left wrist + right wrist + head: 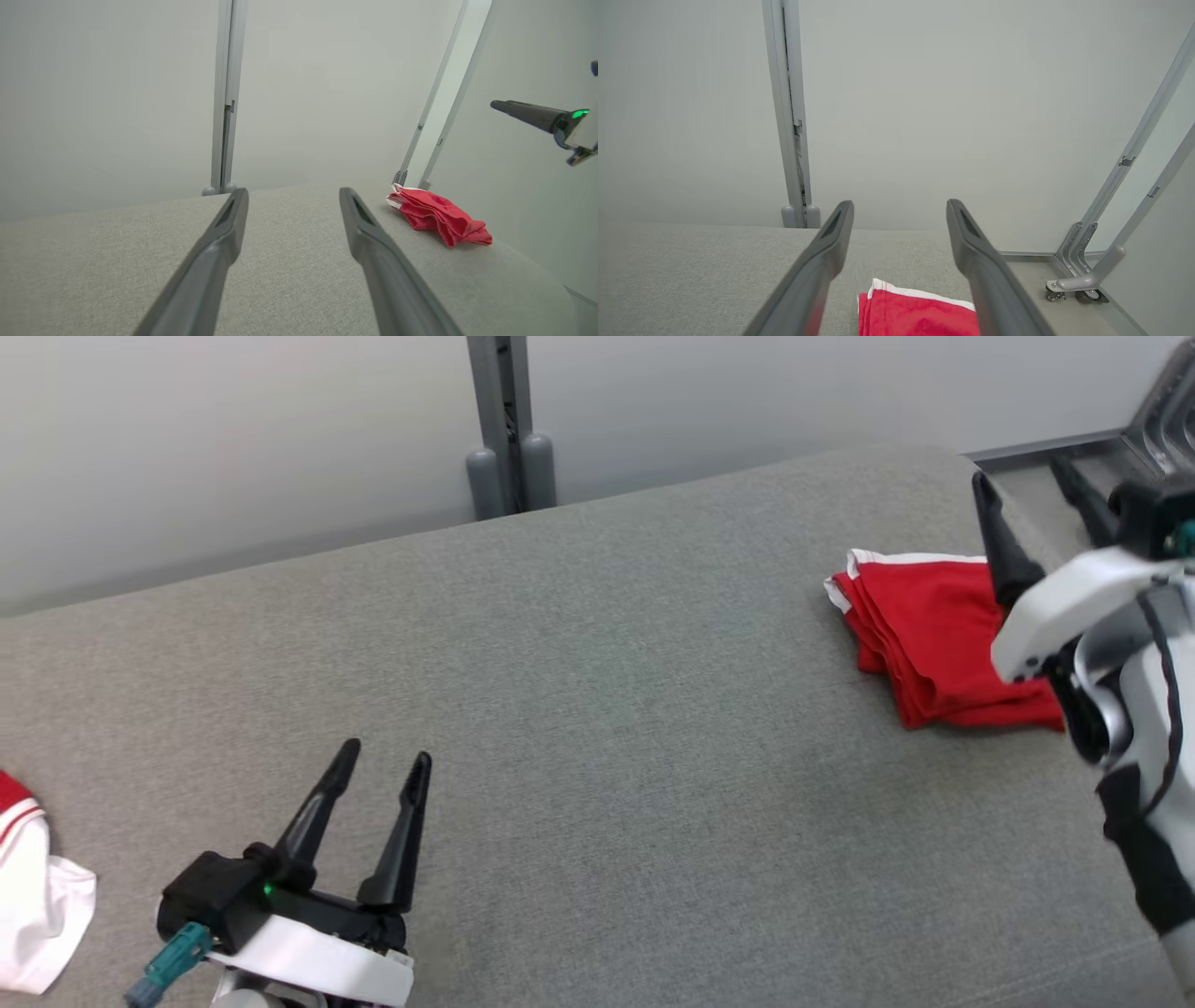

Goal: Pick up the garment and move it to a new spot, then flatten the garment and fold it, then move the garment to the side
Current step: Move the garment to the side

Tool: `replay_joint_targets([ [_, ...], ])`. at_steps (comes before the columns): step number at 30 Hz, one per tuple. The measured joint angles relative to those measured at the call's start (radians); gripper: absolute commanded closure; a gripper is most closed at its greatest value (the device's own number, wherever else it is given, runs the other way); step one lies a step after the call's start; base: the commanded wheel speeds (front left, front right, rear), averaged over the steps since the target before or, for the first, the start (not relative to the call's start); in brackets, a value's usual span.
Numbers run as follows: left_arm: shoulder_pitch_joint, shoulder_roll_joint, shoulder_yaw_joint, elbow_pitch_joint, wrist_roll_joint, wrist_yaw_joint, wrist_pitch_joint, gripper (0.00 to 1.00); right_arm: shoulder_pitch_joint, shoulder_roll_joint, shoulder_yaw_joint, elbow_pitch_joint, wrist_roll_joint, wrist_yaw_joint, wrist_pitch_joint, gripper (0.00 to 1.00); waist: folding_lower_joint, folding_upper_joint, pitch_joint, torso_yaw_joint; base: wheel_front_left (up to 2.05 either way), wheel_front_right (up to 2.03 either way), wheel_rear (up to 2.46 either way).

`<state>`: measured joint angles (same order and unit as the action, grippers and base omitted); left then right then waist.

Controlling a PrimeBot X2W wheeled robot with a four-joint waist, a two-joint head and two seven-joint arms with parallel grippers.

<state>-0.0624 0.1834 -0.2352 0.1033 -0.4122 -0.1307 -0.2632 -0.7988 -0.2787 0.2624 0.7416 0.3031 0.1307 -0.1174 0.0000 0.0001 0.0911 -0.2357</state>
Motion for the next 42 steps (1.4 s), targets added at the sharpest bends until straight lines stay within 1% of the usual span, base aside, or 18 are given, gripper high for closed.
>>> replay_joint_targets([
  [4, 0.015, -0.011, 0.069, -0.010, 0.013, 0.000, 0.000, 0.00, 0.144, 0.011, -0.048, -0.143, 0.024, 0.000, -0.039, 0.00, 0.0000, 0.0000, -0.021, 0.033, 0.00, 0.00, 0.00],
  [8, 0.022, -0.014, 0.134, -0.008, 0.028, 0.000, 0.000, 0.00, 0.277, 0.034, -0.116, -0.270, 0.020, 0.000, -0.073, 0.00, 0.0000, 0.0000, -0.037, 0.069, 0.00, 0.00, 0.00],
  [12, 0.033, -0.019, 0.181, -0.001, 0.040, 0.000, 0.000, 0.00, 0.406, 0.084, -0.177, -0.366, -0.008, 0.000, -0.088, 0.00, 0.0000, 0.0000, -0.051, 0.106, 0.00, 0.00, 0.00],
  [17, 0.059, -0.039, 0.221, 0.007, 0.072, 0.000, 0.000, 0.00, 0.557, 0.139, -0.219, -0.459, -0.031, 0.000, -0.094, 0.00, 0.0000, 0.0000, -0.081, 0.151, 0.00, 0.00, 0.00],
  [21, 0.067, -0.045, 0.234, 0.011, 0.082, 0.000, 0.000, 0.00, 0.620, 0.156, -0.231, -0.506, -0.033, 0.000, -0.099, 0.00, 0.0000, 0.0000, -0.094, 0.178, 0.00, 0.00, 0.00],
  [25, 0.077, -0.054, 0.247, 0.031, 0.093, 0.000, 0.000, 0.00, 0.698, 0.162, -0.220, -0.550, -0.016, 0.000, -0.115, 0.00, 0.0000, 0.0000, -0.107, 0.212, 0.00, 0.00, 0.00],
  [30, 0.086, -0.069, 0.256, 0.057, 0.100, 0.000, 0.000, 0.00, 0.763, 0.173, -0.223, -0.573, -0.011, 0.000, -0.133, 0.00, 0.0000, 0.0000, -0.115, 0.236, 0.00, 0.00, 0.00],
  [37, 0.102, -0.094, 0.258, 0.083, 0.122, 0.000, 0.000, 0.00, 0.796, 0.191, -0.231, -0.568, -0.015, 0.000, -0.142, 0.00, -0.0001, 0.0000, -0.115, 0.252, 0.00, 0.00, 0.00],
  [42, 0.104, -0.097, 0.254, 0.093, 0.128, 0.000, 0.000, 0.00, 0.800, 0.207, -0.238, -0.593, -0.022, 0.000, -0.143, 0.00, 0.0000, 0.0000, -0.112, 0.258, 0.00, 0.00, 0.00],
])
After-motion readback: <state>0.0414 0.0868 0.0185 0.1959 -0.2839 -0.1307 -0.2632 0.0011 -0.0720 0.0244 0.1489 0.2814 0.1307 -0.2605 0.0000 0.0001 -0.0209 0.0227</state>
